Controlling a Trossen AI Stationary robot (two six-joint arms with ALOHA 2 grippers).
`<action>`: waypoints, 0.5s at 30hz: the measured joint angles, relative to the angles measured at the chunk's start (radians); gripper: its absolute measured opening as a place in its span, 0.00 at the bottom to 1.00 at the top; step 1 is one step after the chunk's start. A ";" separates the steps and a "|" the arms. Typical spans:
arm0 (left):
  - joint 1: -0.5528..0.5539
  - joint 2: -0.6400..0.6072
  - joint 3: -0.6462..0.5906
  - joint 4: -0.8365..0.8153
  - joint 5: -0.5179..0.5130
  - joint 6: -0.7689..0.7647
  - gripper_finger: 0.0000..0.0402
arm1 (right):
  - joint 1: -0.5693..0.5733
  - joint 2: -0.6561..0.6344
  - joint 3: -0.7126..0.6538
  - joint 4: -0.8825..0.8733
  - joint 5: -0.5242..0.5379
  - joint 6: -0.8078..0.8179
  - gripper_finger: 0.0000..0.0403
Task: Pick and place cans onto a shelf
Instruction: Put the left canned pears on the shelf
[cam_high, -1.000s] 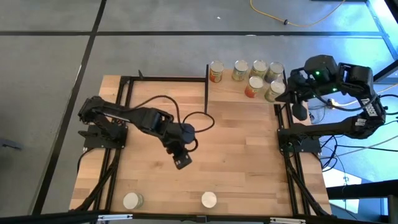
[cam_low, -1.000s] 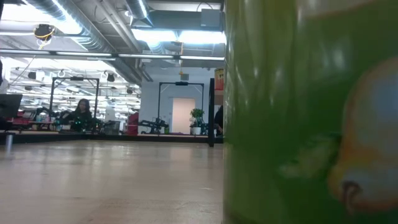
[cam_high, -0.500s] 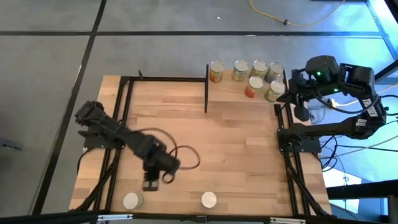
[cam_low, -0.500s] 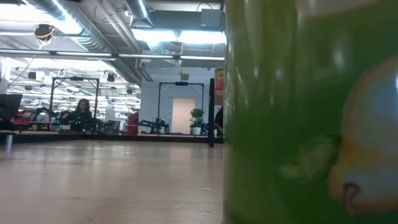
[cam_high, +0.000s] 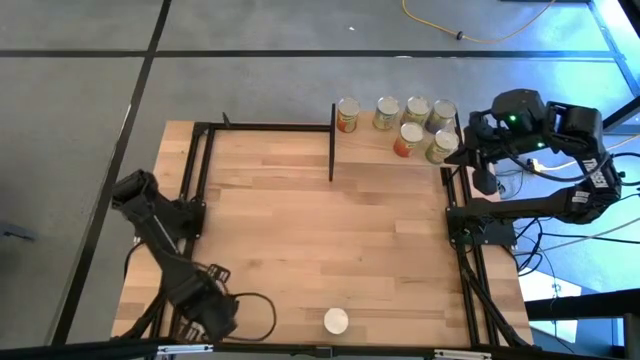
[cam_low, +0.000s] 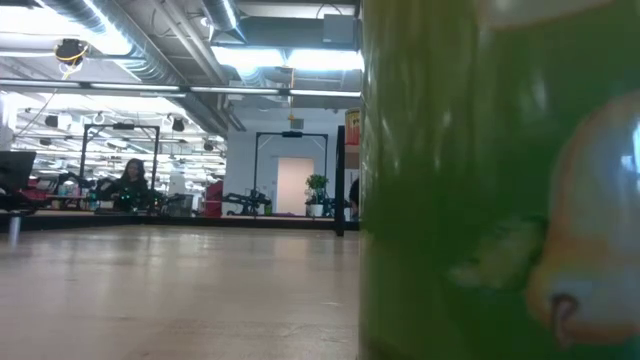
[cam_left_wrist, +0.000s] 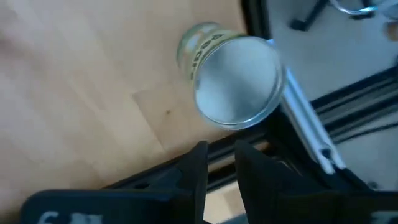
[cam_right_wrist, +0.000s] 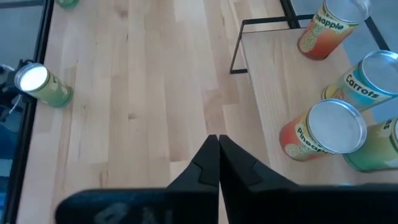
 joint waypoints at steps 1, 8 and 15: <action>-0.013 0.000 -0.001 0.000 -0.033 -0.023 0.18 | 0.000 0.000 0.000 0.000 0.000 0.007 0.01; -0.043 0.000 -0.001 0.039 -0.203 -0.214 0.18 | 0.000 0.000 0.000 0.000 0.000 0.025 0.01; -0.050 0.000 -0.001 0.106 -0.221 -0.257 0.18 | 0.000 0.000 0.000 0.000 0.000 0.024 0.01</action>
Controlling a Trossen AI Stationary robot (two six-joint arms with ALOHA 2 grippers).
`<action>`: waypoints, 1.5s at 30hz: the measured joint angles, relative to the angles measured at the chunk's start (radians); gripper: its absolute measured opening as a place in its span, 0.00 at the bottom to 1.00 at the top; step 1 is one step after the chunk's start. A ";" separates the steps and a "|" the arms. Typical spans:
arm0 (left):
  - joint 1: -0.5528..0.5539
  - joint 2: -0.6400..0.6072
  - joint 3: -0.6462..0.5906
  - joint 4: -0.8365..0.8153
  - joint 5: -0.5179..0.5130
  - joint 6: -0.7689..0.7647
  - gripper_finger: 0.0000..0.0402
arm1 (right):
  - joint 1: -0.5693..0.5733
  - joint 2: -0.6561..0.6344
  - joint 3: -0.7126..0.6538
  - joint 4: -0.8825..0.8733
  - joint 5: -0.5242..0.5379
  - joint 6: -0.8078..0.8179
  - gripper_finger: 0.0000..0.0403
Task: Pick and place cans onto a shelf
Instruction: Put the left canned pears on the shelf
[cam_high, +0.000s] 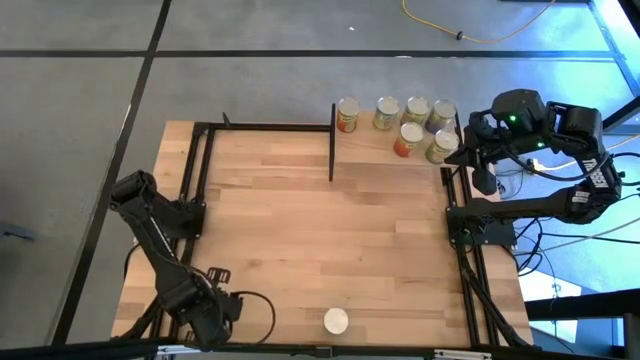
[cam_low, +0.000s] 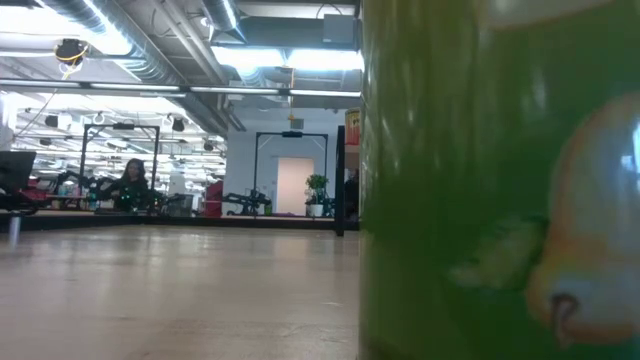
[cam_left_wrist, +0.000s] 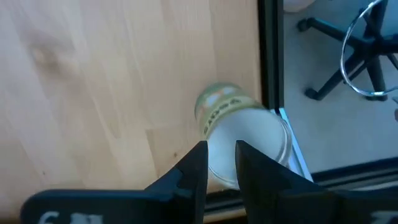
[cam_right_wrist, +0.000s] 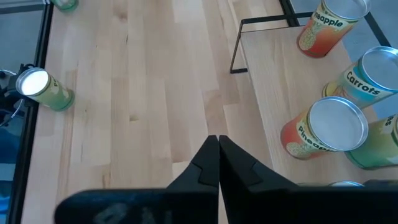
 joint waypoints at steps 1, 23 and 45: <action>-0.001 0.000 0.000 -0.002 -0.003 -0.007 0.18 | 0.000 0.000 0.000 0.000 0.000 0.000 0.01; -0.038 0.000 -0.102 0.073 0.001 -0.047 0.18 | 0.000 0.000 0.000 0.000 0.000 -0.001 0.01; -0.036 -0.003 -0.166 0.105 0.000 -0.048 0.18 | 0.000 0.000 0.000 0.000 0.000 0.001 0.01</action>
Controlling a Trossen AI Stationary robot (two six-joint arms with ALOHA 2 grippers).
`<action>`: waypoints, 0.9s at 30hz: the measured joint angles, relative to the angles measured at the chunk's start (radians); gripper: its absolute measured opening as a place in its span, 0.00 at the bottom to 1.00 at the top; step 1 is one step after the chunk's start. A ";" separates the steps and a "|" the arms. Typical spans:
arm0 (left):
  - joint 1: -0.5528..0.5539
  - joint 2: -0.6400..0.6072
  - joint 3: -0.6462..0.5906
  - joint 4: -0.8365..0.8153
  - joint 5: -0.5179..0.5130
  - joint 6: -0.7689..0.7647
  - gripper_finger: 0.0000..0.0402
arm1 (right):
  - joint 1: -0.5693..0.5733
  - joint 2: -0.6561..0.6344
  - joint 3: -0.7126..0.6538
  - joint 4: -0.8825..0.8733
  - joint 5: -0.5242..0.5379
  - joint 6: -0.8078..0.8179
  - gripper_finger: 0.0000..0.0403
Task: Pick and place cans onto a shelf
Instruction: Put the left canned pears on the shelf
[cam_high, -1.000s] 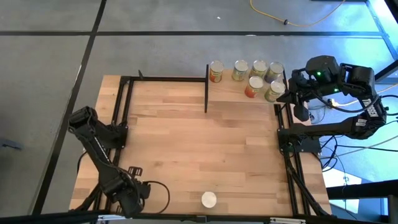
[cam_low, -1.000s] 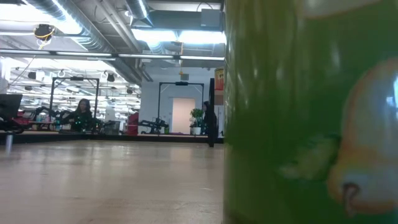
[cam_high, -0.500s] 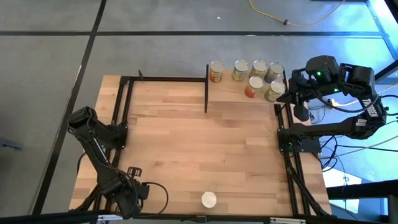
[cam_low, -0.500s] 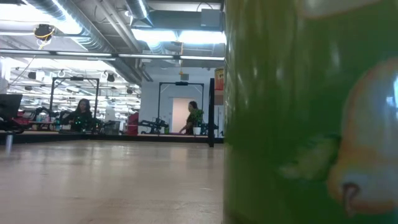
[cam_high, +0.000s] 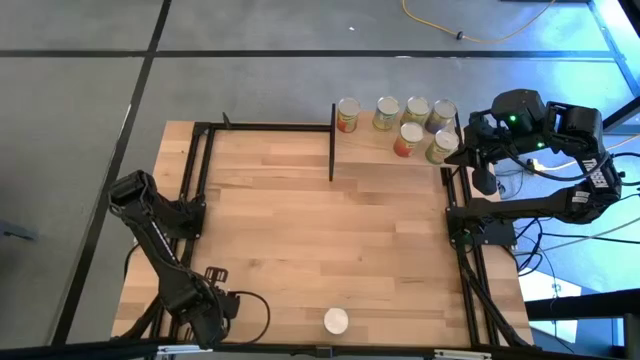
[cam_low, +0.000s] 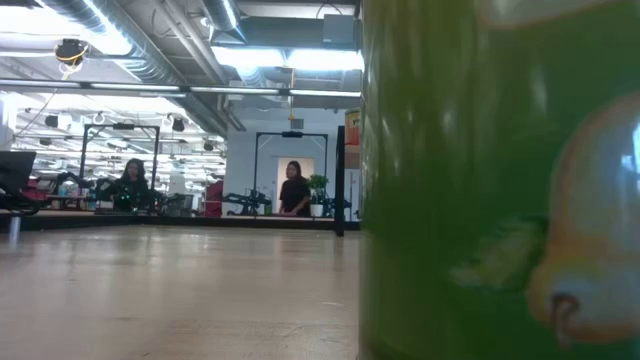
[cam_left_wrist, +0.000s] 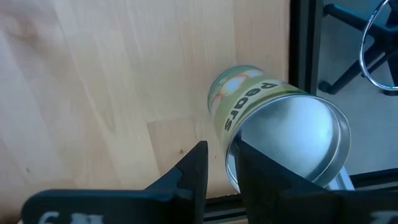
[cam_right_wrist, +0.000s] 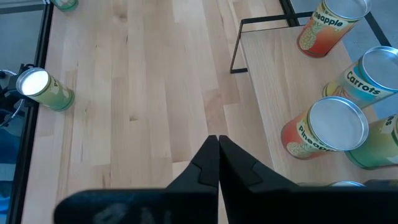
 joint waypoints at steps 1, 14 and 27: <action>0.000 0.000 -0.001 -0.001 -0.005 0.001 0.18 | 0.000 0.000 0.000 0.000 0.000 0.000 0.01; -0.001 0.000 -0.002 -0.003 -0.037 0.008 0.06 | 0.000 0.000 0.000 0.000 0.000 0.001 0.01; 0.070 -0.002 -0.005 -0.017 0.005 -0.021 0.00 | 0.000 0.000 0.000 0.000 0.000 0.001 0.01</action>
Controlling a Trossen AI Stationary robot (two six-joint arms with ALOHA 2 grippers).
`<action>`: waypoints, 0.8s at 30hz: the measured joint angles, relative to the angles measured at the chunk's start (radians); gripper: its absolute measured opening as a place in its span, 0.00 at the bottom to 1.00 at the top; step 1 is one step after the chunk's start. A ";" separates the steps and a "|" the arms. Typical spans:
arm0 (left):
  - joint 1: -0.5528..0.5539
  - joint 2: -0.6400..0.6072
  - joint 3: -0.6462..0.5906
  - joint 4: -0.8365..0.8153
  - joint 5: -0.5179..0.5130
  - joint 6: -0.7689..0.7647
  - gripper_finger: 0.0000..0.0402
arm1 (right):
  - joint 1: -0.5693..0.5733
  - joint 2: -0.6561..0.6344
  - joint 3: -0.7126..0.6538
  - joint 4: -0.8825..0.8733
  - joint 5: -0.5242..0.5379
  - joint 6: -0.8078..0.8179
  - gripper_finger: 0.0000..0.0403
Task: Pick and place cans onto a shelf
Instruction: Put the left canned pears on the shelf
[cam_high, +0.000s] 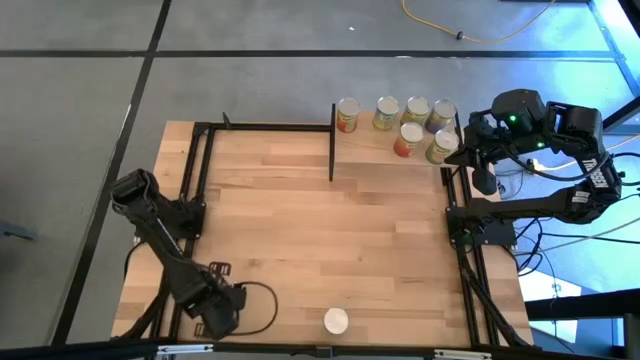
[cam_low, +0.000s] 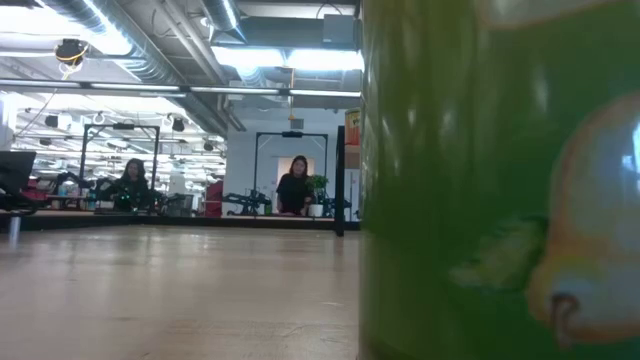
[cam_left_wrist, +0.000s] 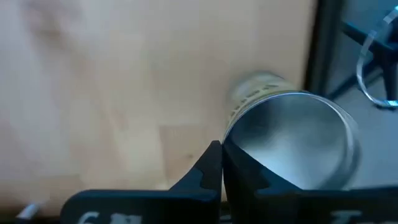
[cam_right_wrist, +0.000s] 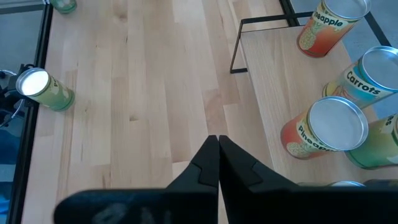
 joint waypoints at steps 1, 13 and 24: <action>0.017 0.000 0.000 0.000 -0.002 -0.003 0.00 | 0.000 0.000 0.000 0.000 0.000 0.000 0.01; 0.261 -0.002 0.166 -0.004 -0.156 0.104 0.00 | 0.000 0.000 0.000 0.000 0.000 0.000 0.01; 0.550 0.020 0.375 -0.014 -0.221 0.280 0.00 | 0.000 0.000 0.000 0.000 0.000 -0.006 0.01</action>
